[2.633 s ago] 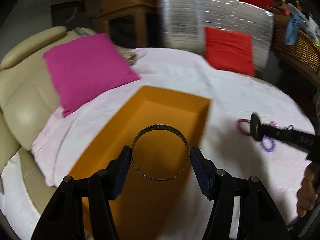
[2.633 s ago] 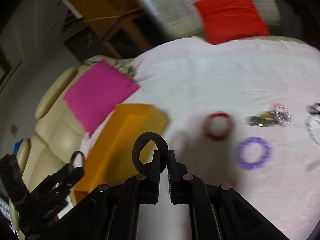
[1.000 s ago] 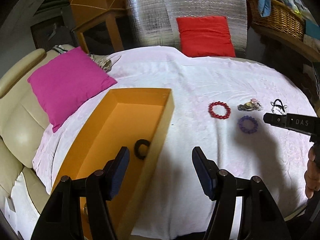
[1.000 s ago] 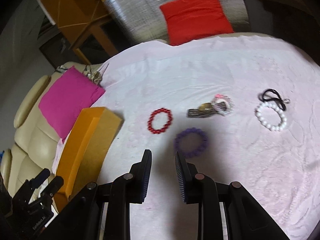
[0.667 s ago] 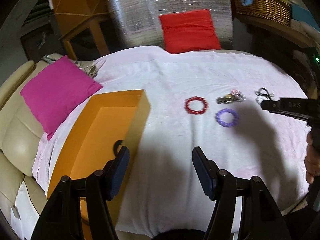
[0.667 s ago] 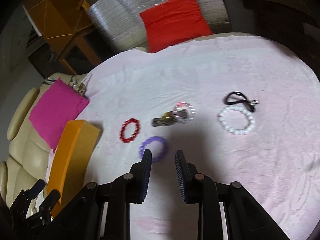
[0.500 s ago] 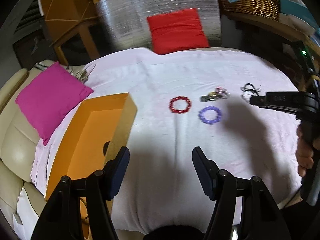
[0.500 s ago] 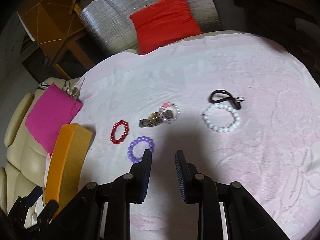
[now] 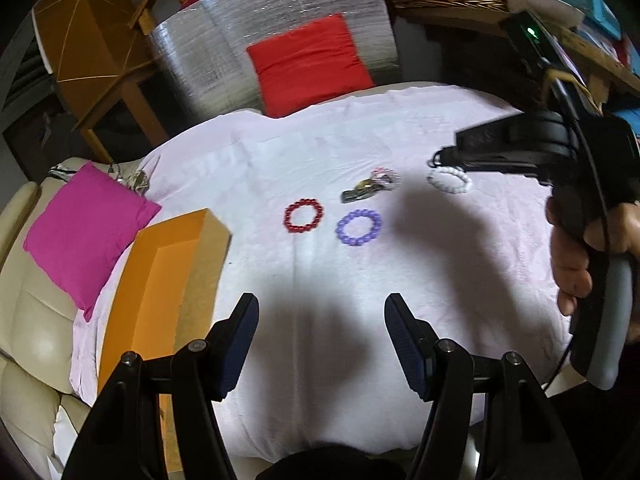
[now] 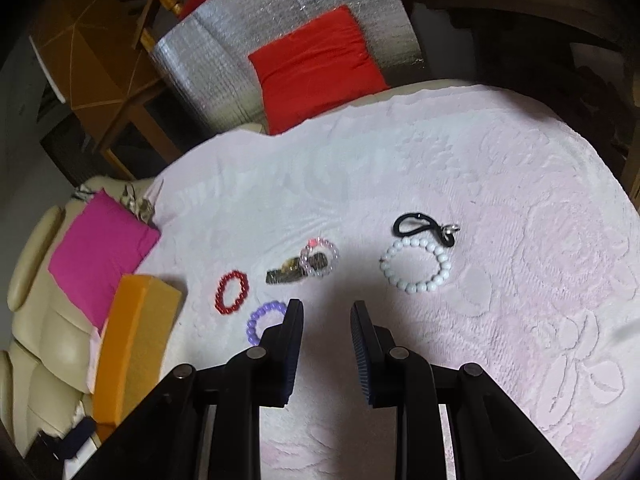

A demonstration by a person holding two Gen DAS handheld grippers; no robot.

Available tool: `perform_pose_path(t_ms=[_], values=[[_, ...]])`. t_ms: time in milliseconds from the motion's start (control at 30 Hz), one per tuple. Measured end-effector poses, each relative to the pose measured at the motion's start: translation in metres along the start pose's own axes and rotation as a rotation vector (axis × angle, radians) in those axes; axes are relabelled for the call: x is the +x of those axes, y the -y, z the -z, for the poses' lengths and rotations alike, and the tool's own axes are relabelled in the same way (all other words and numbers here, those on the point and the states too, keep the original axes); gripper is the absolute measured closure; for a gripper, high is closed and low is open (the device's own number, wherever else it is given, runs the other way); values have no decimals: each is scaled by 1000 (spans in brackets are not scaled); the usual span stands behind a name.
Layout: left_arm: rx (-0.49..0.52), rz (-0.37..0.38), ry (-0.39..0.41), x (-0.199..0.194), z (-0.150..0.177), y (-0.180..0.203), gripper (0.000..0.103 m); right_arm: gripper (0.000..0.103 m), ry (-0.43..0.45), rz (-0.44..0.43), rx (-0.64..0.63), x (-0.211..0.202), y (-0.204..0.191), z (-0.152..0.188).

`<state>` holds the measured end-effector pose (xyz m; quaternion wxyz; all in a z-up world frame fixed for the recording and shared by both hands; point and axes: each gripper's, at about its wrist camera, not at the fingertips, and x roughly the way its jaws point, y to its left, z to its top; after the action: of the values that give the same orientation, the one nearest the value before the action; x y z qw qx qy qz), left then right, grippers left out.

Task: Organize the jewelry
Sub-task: 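Move both open tools back over the remaining jewelry on the table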

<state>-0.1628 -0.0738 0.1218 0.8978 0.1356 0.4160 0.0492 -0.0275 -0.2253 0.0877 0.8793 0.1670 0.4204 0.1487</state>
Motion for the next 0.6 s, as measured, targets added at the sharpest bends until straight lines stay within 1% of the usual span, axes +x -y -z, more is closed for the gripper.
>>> perform_pose_path(t_ms=[133,200,300,400,433,467,500,533,600], values=[[23,11,-12,2,-7,15,37,75,33,41,-42,-12,6,0],[38,24,2,-3,-8,21,37,75,51,62,-21,-20,18,1],[68,24,6,-8,-9,28,37,75,71,100,22,-34,36,7],[67,32,17,-18,-12,27,37,74,83,117,55,-45,47,14],[63,34,23,-22,-12,26,37,69,88,132,52,-48,50,18],[59,37,32,-27,-13,24,37,61,93,151,43,-51,51,22],[59,38,38,-32,-14,24,37,57,93,163,35,-54,53,25],[60,38,45,-35,-15,24,37,55,93,165,32,-58,55,28],[58,35,70,-45,-18,22,37,55,107,144,50,-68,61,32]])
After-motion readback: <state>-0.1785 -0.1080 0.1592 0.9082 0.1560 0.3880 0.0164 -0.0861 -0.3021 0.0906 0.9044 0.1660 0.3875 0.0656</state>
